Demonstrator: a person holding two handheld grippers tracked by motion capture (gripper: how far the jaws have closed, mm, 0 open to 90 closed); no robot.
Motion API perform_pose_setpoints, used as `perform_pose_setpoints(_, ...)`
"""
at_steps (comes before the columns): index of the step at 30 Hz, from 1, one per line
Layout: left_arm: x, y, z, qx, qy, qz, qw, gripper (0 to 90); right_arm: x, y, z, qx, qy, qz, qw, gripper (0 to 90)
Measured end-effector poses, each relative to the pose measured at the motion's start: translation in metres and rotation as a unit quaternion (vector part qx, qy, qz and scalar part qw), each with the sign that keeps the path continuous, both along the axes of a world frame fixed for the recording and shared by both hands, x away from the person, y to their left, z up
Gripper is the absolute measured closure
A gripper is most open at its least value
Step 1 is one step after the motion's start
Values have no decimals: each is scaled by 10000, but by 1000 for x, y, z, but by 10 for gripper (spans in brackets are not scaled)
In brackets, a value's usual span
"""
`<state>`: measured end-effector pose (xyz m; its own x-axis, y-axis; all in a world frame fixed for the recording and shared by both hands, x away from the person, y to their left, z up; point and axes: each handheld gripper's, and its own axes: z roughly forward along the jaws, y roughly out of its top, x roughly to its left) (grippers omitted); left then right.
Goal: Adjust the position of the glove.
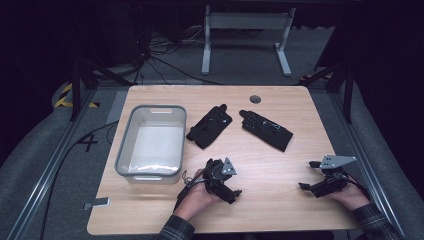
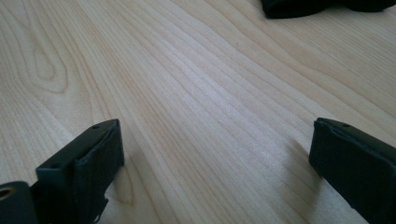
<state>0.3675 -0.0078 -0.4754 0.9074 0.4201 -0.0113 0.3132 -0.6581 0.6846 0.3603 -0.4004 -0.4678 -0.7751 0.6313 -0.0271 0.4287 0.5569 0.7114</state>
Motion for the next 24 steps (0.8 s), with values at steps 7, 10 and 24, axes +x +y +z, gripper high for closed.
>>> perform_pose_setpoints(7,0,-1,0,6,-1,-5,10000,0,3,-2,5,57,61,-10,10000,167)
perform_pose_setpoints(10,-1,-1,0,2,-2,67,10000,0,6,0,15,181,9,-37,9998,279)
perform_pose_setpoints(24,-2,-1,0,-2,-18,129,9999,0,35,11,30,375,-46,139,9992,869)
